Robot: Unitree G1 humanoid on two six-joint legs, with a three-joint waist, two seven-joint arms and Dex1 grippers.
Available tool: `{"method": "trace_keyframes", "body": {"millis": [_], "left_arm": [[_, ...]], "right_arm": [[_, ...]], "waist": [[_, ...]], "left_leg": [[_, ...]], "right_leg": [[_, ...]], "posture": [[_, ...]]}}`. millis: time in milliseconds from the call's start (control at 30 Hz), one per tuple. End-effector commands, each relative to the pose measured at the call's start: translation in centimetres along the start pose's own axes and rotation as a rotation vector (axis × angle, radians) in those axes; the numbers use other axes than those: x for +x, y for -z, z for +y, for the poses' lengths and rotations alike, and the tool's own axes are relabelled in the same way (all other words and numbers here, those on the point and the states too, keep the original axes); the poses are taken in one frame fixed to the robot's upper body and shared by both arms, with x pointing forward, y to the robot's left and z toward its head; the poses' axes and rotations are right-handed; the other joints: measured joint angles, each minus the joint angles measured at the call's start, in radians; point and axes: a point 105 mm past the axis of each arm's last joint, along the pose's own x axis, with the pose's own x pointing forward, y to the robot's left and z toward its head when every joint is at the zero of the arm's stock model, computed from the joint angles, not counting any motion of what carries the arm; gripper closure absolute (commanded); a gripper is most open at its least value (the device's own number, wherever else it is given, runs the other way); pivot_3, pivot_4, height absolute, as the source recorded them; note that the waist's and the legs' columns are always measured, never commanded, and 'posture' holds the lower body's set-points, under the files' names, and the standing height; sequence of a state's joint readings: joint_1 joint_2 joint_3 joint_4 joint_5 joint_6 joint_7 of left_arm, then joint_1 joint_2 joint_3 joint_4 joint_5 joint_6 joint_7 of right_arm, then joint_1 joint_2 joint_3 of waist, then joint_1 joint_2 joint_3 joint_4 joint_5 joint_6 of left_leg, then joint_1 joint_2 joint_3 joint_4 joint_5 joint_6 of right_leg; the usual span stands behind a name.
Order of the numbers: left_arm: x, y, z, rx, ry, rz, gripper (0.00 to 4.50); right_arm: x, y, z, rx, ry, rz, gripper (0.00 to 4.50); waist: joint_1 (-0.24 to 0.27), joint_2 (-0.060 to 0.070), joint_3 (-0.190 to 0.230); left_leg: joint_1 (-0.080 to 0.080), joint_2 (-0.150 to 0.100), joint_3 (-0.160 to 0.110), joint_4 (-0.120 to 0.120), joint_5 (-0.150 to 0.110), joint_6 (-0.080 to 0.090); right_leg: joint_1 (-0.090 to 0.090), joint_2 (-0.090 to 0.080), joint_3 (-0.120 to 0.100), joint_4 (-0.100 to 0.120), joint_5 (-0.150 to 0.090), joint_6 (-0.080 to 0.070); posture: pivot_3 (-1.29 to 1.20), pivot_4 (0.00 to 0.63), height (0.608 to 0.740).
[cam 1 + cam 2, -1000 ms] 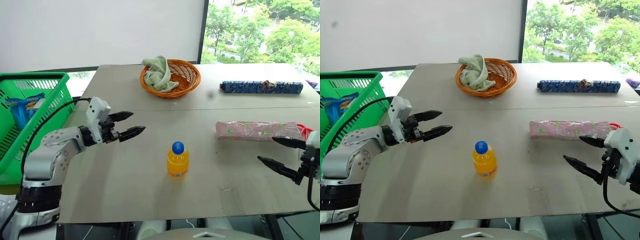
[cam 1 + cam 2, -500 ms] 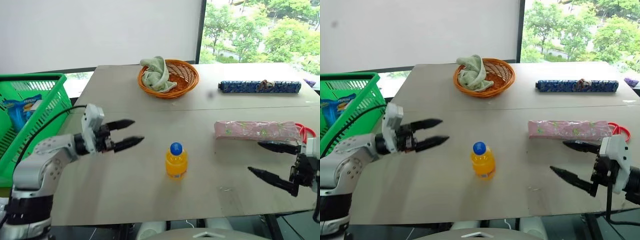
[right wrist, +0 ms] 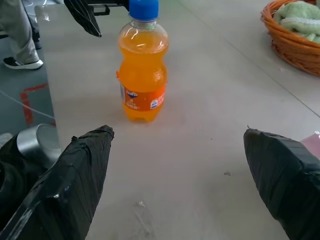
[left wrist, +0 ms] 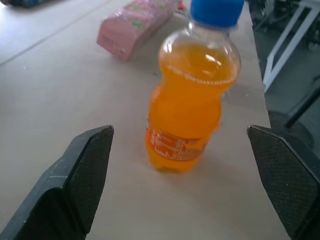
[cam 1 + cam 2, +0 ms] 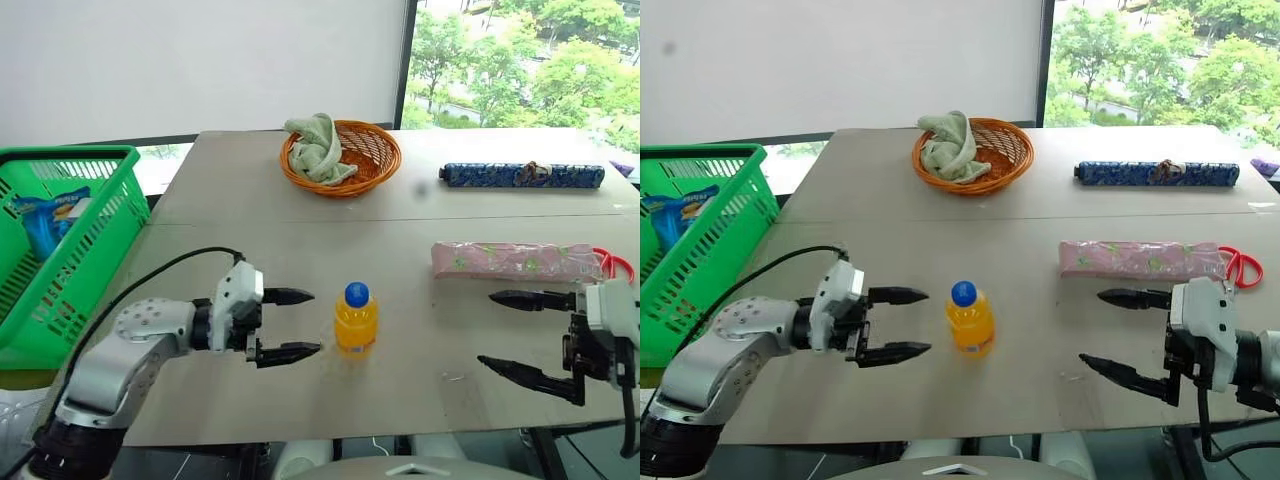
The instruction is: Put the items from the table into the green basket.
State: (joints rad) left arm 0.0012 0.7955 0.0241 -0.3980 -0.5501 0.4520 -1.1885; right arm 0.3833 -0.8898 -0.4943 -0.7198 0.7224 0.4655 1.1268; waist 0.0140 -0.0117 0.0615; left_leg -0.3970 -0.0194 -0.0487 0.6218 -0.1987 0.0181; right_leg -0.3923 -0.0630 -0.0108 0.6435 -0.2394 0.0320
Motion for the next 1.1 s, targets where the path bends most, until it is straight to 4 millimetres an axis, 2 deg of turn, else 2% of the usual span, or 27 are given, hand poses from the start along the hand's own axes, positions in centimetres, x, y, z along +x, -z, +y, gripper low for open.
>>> {"method": "trace_keyframes", "body": {"millis": [33,300,533,800,900,933,967,1100], "left_arm": [[0.7,-1.1,0.3,0.061,0.033,-0.027,0.05],[2.6,-0.6,0.4,0.117,0.13,-0.002,0.05],[4.2,-0.3,0.9,0.146,0.166,-0.008,0.05],[6.3,0.3,1.5,0.176,0.198,-0.015,0.05],[6.6,0.7,1.3,0.199,0.221,-0.002,0.88],[6.6,0.7,1.3,0.201,0.219,-0.006,1.33],[6.7,0.7,1.3,0.201,0.217,-0.01,1.5],[6.6,0.6,1.5,0.203,0.195,-0.024,1.5]], "right_arm": [[-0.5,-1.0,0.0,-0.058,-0.016,-0.002,0.0],[-0.2,-3.0,-0.1,-0.11,-0.045,-0.039,0.0],[0.4,-5.0,0.7,-0.136,-0.099,-0.114,0.0],[1.0,-4.9,0.8,-0.148,-0.092,-0.118,0.0],[1.1,-4.7,0.6,-0.155,-0.081,-0.119,0.0],[1.2,-4.7,0.6,-0.157,-0.075,-0.119,0.0],[1.2,-4.7,0.5,-0.158,-0.069,-0.121,0.0],[1.5,-4.5,0.2,-0.169,-0.05,-0.128,0.0]], "waist": [[0.0,0.0,0.0],[-0.009,0.0,0.0],[-0.024,0.0,0.0],[-0.03,0.0,-0.001],[-0.031,0.0,-0.001],[-0.031,0.0,-0.001],[-0.031,0.0,-0.001],[-0.03,0.0,-0.001]], "left_leg": [[0.0,0.0,0.0,0.0,0.0,0.0],[0.0,0.001,0.003,0.002,0.0,0.003],[0.0,0.003,0.004,0.005,0.0,0.004],[0.0,0.004,0.006,0.007,-0.001,0.007],[0.0,0.004,0.008,0.007,-0.002,0.008],[0.0,0.004,0.008,0.007,-0.002,0.008],[0.0,0.004,0.008,0.008,-0.002,0.008],[0.0,0.004,0.009,0.01,-0.002,0.009]], "right_leg": [[0.0,0.0,0.0,0.0,0.0,0.0],[0.0,0.007,0.0,0.0,0.0,0.0],[0.0,0.008,0.001,0.0,0.0,0.0],[0.001,0.01,0.002,0.001,0.0,0.001],[0.001,0.01,0.003,0.001,0.001,0.001],[0.001,0.01,0.003,0.001,0.001,0.001],[0.001,0.01,0.003,0.001,0.001,0.001],[0.001,0.01,0.005,0.001,0.002,0.003]], "posture": [[-0.04,0.0,0.74],[-0.08,0.0,0.74],[-0.1,0.0,0.74],[-0.1,0.0,0.74],[-0.1,0.0,0.74],[-0.1,0.0,0.74],[-0.1,0.0,0.74],[-0.09,0.0,0.74]]}}
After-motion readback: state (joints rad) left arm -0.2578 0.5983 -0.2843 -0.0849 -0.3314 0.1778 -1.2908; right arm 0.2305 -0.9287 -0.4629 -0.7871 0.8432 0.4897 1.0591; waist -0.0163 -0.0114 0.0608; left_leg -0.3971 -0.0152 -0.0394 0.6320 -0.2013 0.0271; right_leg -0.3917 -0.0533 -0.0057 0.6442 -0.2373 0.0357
